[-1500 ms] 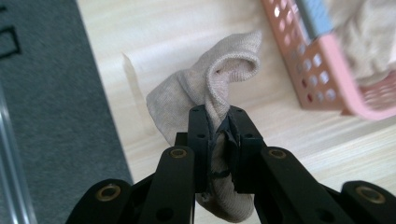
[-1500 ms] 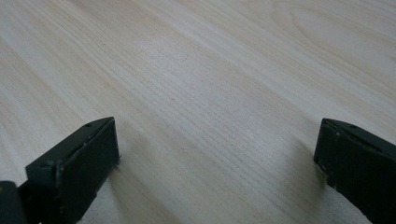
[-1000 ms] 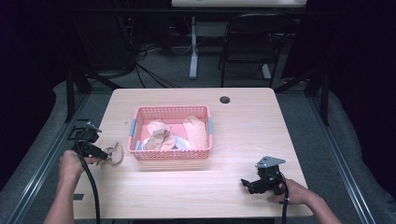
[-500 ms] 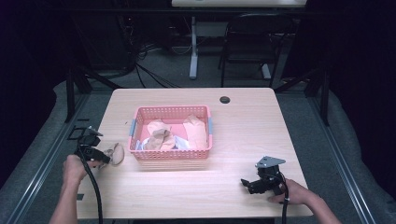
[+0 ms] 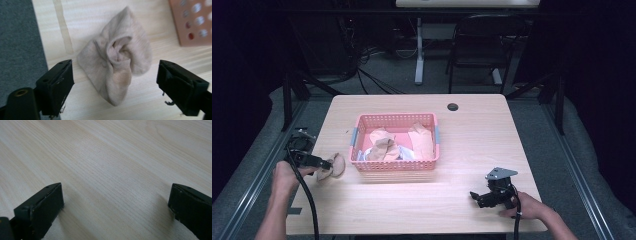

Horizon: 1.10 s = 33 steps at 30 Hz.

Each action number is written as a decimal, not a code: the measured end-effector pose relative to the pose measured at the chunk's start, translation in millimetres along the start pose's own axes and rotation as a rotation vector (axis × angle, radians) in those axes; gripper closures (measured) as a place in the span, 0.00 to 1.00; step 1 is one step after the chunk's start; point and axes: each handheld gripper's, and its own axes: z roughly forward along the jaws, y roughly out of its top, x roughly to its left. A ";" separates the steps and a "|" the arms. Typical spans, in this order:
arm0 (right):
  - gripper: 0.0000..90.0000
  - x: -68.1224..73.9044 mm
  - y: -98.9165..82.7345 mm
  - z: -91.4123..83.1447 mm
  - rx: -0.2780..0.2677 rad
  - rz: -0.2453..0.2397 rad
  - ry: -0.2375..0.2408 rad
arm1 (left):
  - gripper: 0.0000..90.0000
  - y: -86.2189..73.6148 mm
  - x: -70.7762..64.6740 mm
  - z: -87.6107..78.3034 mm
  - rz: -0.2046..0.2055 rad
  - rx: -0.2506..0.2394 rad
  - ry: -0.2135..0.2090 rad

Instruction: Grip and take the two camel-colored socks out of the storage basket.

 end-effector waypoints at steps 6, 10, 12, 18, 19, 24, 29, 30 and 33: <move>0.00 0.0 0.0 -0.1 0.001 0.001 0.000 | 0.01 10.5 -10.0 -31.3 0.025 -0.069 0.011; 0.00 -0.1 0.0 -0.2 0.003 -0.002 -0.002 | 0.00 18.0 -17.9 -45.9 0.054 -0.097 0.019; 0.00 -0.1 0.0 -0.2 0.003 -0.002 -0.002 | 0.00 23.2 -22.0 -53.7 0.063 -0.115 0.022; 0.00 -0.1 0.0 -0.4 0.005 -0.004 -0.003 | 0.00 39.7 -38.3 -74.5 0.114 -0.163 -0.004; 0.00 0.1 -0.1 -0.3 0.002 -0.002 -0.001 | 0.00 45.3 -43.6 -78.3 0.130 -0.174 -0.015; 0.00 0.7 -0.4 -0.5 0.003 0.003 0.000 | 0.00 56.5 -56.9 -80.9 0.173 -0.168 -0.024; 0.00 0.8 -0.6 -0.6 0.001 0.002 0.000 | 0.00 71.5 -77.0 -79.1 0.240 -0.179 -0.040; 0.00 0.9 -0.6 -0.6 0.001 0.003 0.001 | 0.00 73.7 -79.9 -78.2 0.248 -0.178 -0.039; 0.00 0.9 -0.6 -0.6 0.001 0.003 0.000 | 0.00 77.7 -85.3 -76.6 0.261 -0.180 -0.045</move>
